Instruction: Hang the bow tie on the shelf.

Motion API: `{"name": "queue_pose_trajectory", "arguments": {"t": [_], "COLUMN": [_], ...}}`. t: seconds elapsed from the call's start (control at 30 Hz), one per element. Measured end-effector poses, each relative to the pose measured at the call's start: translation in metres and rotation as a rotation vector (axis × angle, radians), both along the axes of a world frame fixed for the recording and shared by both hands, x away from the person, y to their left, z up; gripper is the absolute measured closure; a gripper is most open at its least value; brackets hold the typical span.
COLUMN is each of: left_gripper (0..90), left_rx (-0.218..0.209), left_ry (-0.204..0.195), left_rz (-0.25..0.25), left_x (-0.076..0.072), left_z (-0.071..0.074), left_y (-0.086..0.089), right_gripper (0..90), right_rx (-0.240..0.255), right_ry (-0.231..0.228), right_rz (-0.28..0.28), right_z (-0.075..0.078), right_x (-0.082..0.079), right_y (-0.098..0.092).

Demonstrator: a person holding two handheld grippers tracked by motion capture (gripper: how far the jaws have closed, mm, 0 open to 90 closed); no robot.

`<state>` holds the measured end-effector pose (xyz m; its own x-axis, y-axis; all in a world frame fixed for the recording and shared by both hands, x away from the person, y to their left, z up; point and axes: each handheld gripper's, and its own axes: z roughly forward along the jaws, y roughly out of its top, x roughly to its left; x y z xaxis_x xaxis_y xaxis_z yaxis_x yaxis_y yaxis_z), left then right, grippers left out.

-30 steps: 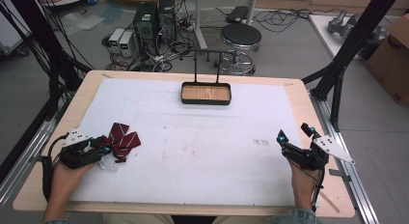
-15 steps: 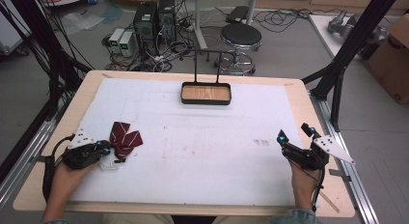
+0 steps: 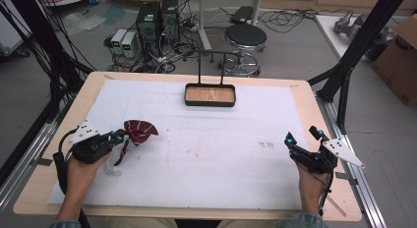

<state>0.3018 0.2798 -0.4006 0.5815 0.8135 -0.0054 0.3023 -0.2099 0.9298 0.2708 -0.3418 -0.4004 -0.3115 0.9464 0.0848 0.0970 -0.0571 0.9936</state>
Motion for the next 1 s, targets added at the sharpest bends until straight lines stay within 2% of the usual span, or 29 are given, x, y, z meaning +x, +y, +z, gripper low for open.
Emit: {"name": "queue_pose_trajectory", "arguments": {"t": [0.1, 0.3, 0.37, 0.6, 0.63, 1.0], "left_gripper": [86.5, 86.5, 86.5, 86.5, 86.4, 86.4], "left_rx": [-0.023, -0.037, -0.040, -0.041, -0.046, -0.058], "left_ry": [-0.052, -0.080, -0.108, -0.147, -0.162, -0.187], "left_rz": [0.019, 0.025, 0.032, 0.038, 0.039, 0.063], "left_x": [0.007, 0.020, 0.027, 0.041, 0.045, 0.068], "left_z": [0.012, 0.019, 0.025, 0.038, 0.041, 0.058], "left_y": [-0.013, -0.027, -0.035, -0.052, -0.057, -0.085], "right_gripper": [10.8, 10.8, 10.8, 10.8, 10.8, 10.8], "right_rx": [0.004, 0.010, 0.010, 0.013, 0.016, 0.014], "right_ry": [0.001, 0.008, 0.008, 0.004, 0.004, 0.017], "right_rz": [-0.003, -0.001, -0.002, -0.008, -0.007, -0.001], "right_z": [-0.001, -0.001, -0.001, -0.001, -0.001, -0.003], "right_x": [0.000, 0.001, 0.001, 0.000, 0.001, 0.001], "right_y": [-0.002, -0.001, -0.001, -0.004, -0.004, -0.003]}}
